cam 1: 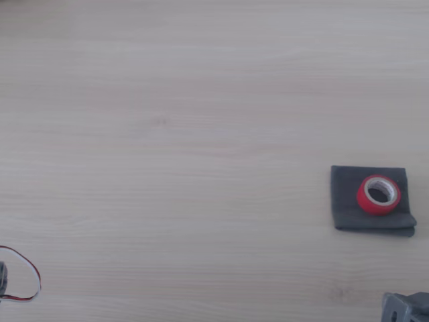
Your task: Grab the red tape and move it to the grey mat
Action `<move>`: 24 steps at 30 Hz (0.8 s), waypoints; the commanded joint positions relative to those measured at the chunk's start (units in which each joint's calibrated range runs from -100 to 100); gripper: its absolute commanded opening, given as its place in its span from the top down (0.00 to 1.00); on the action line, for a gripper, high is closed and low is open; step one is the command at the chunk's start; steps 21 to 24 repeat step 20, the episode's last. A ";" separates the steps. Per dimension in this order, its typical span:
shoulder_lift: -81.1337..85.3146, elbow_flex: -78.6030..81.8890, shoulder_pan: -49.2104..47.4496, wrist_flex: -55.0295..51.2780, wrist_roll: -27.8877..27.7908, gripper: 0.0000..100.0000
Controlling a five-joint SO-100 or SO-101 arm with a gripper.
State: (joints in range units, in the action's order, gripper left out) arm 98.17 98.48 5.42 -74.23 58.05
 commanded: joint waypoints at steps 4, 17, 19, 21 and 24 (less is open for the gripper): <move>0.17 0.71 0.26 -0.67 0.35 0.98; 0.17 0.71 0.35 -0.67 0.35 0.98; 0.09 0.71 0.35 -0.67 0.35 0.98; 0.09 0.71 0.35 -0.67 0.35 0.98; 0.09 0.71 0.35 -0.67 0.35 0.98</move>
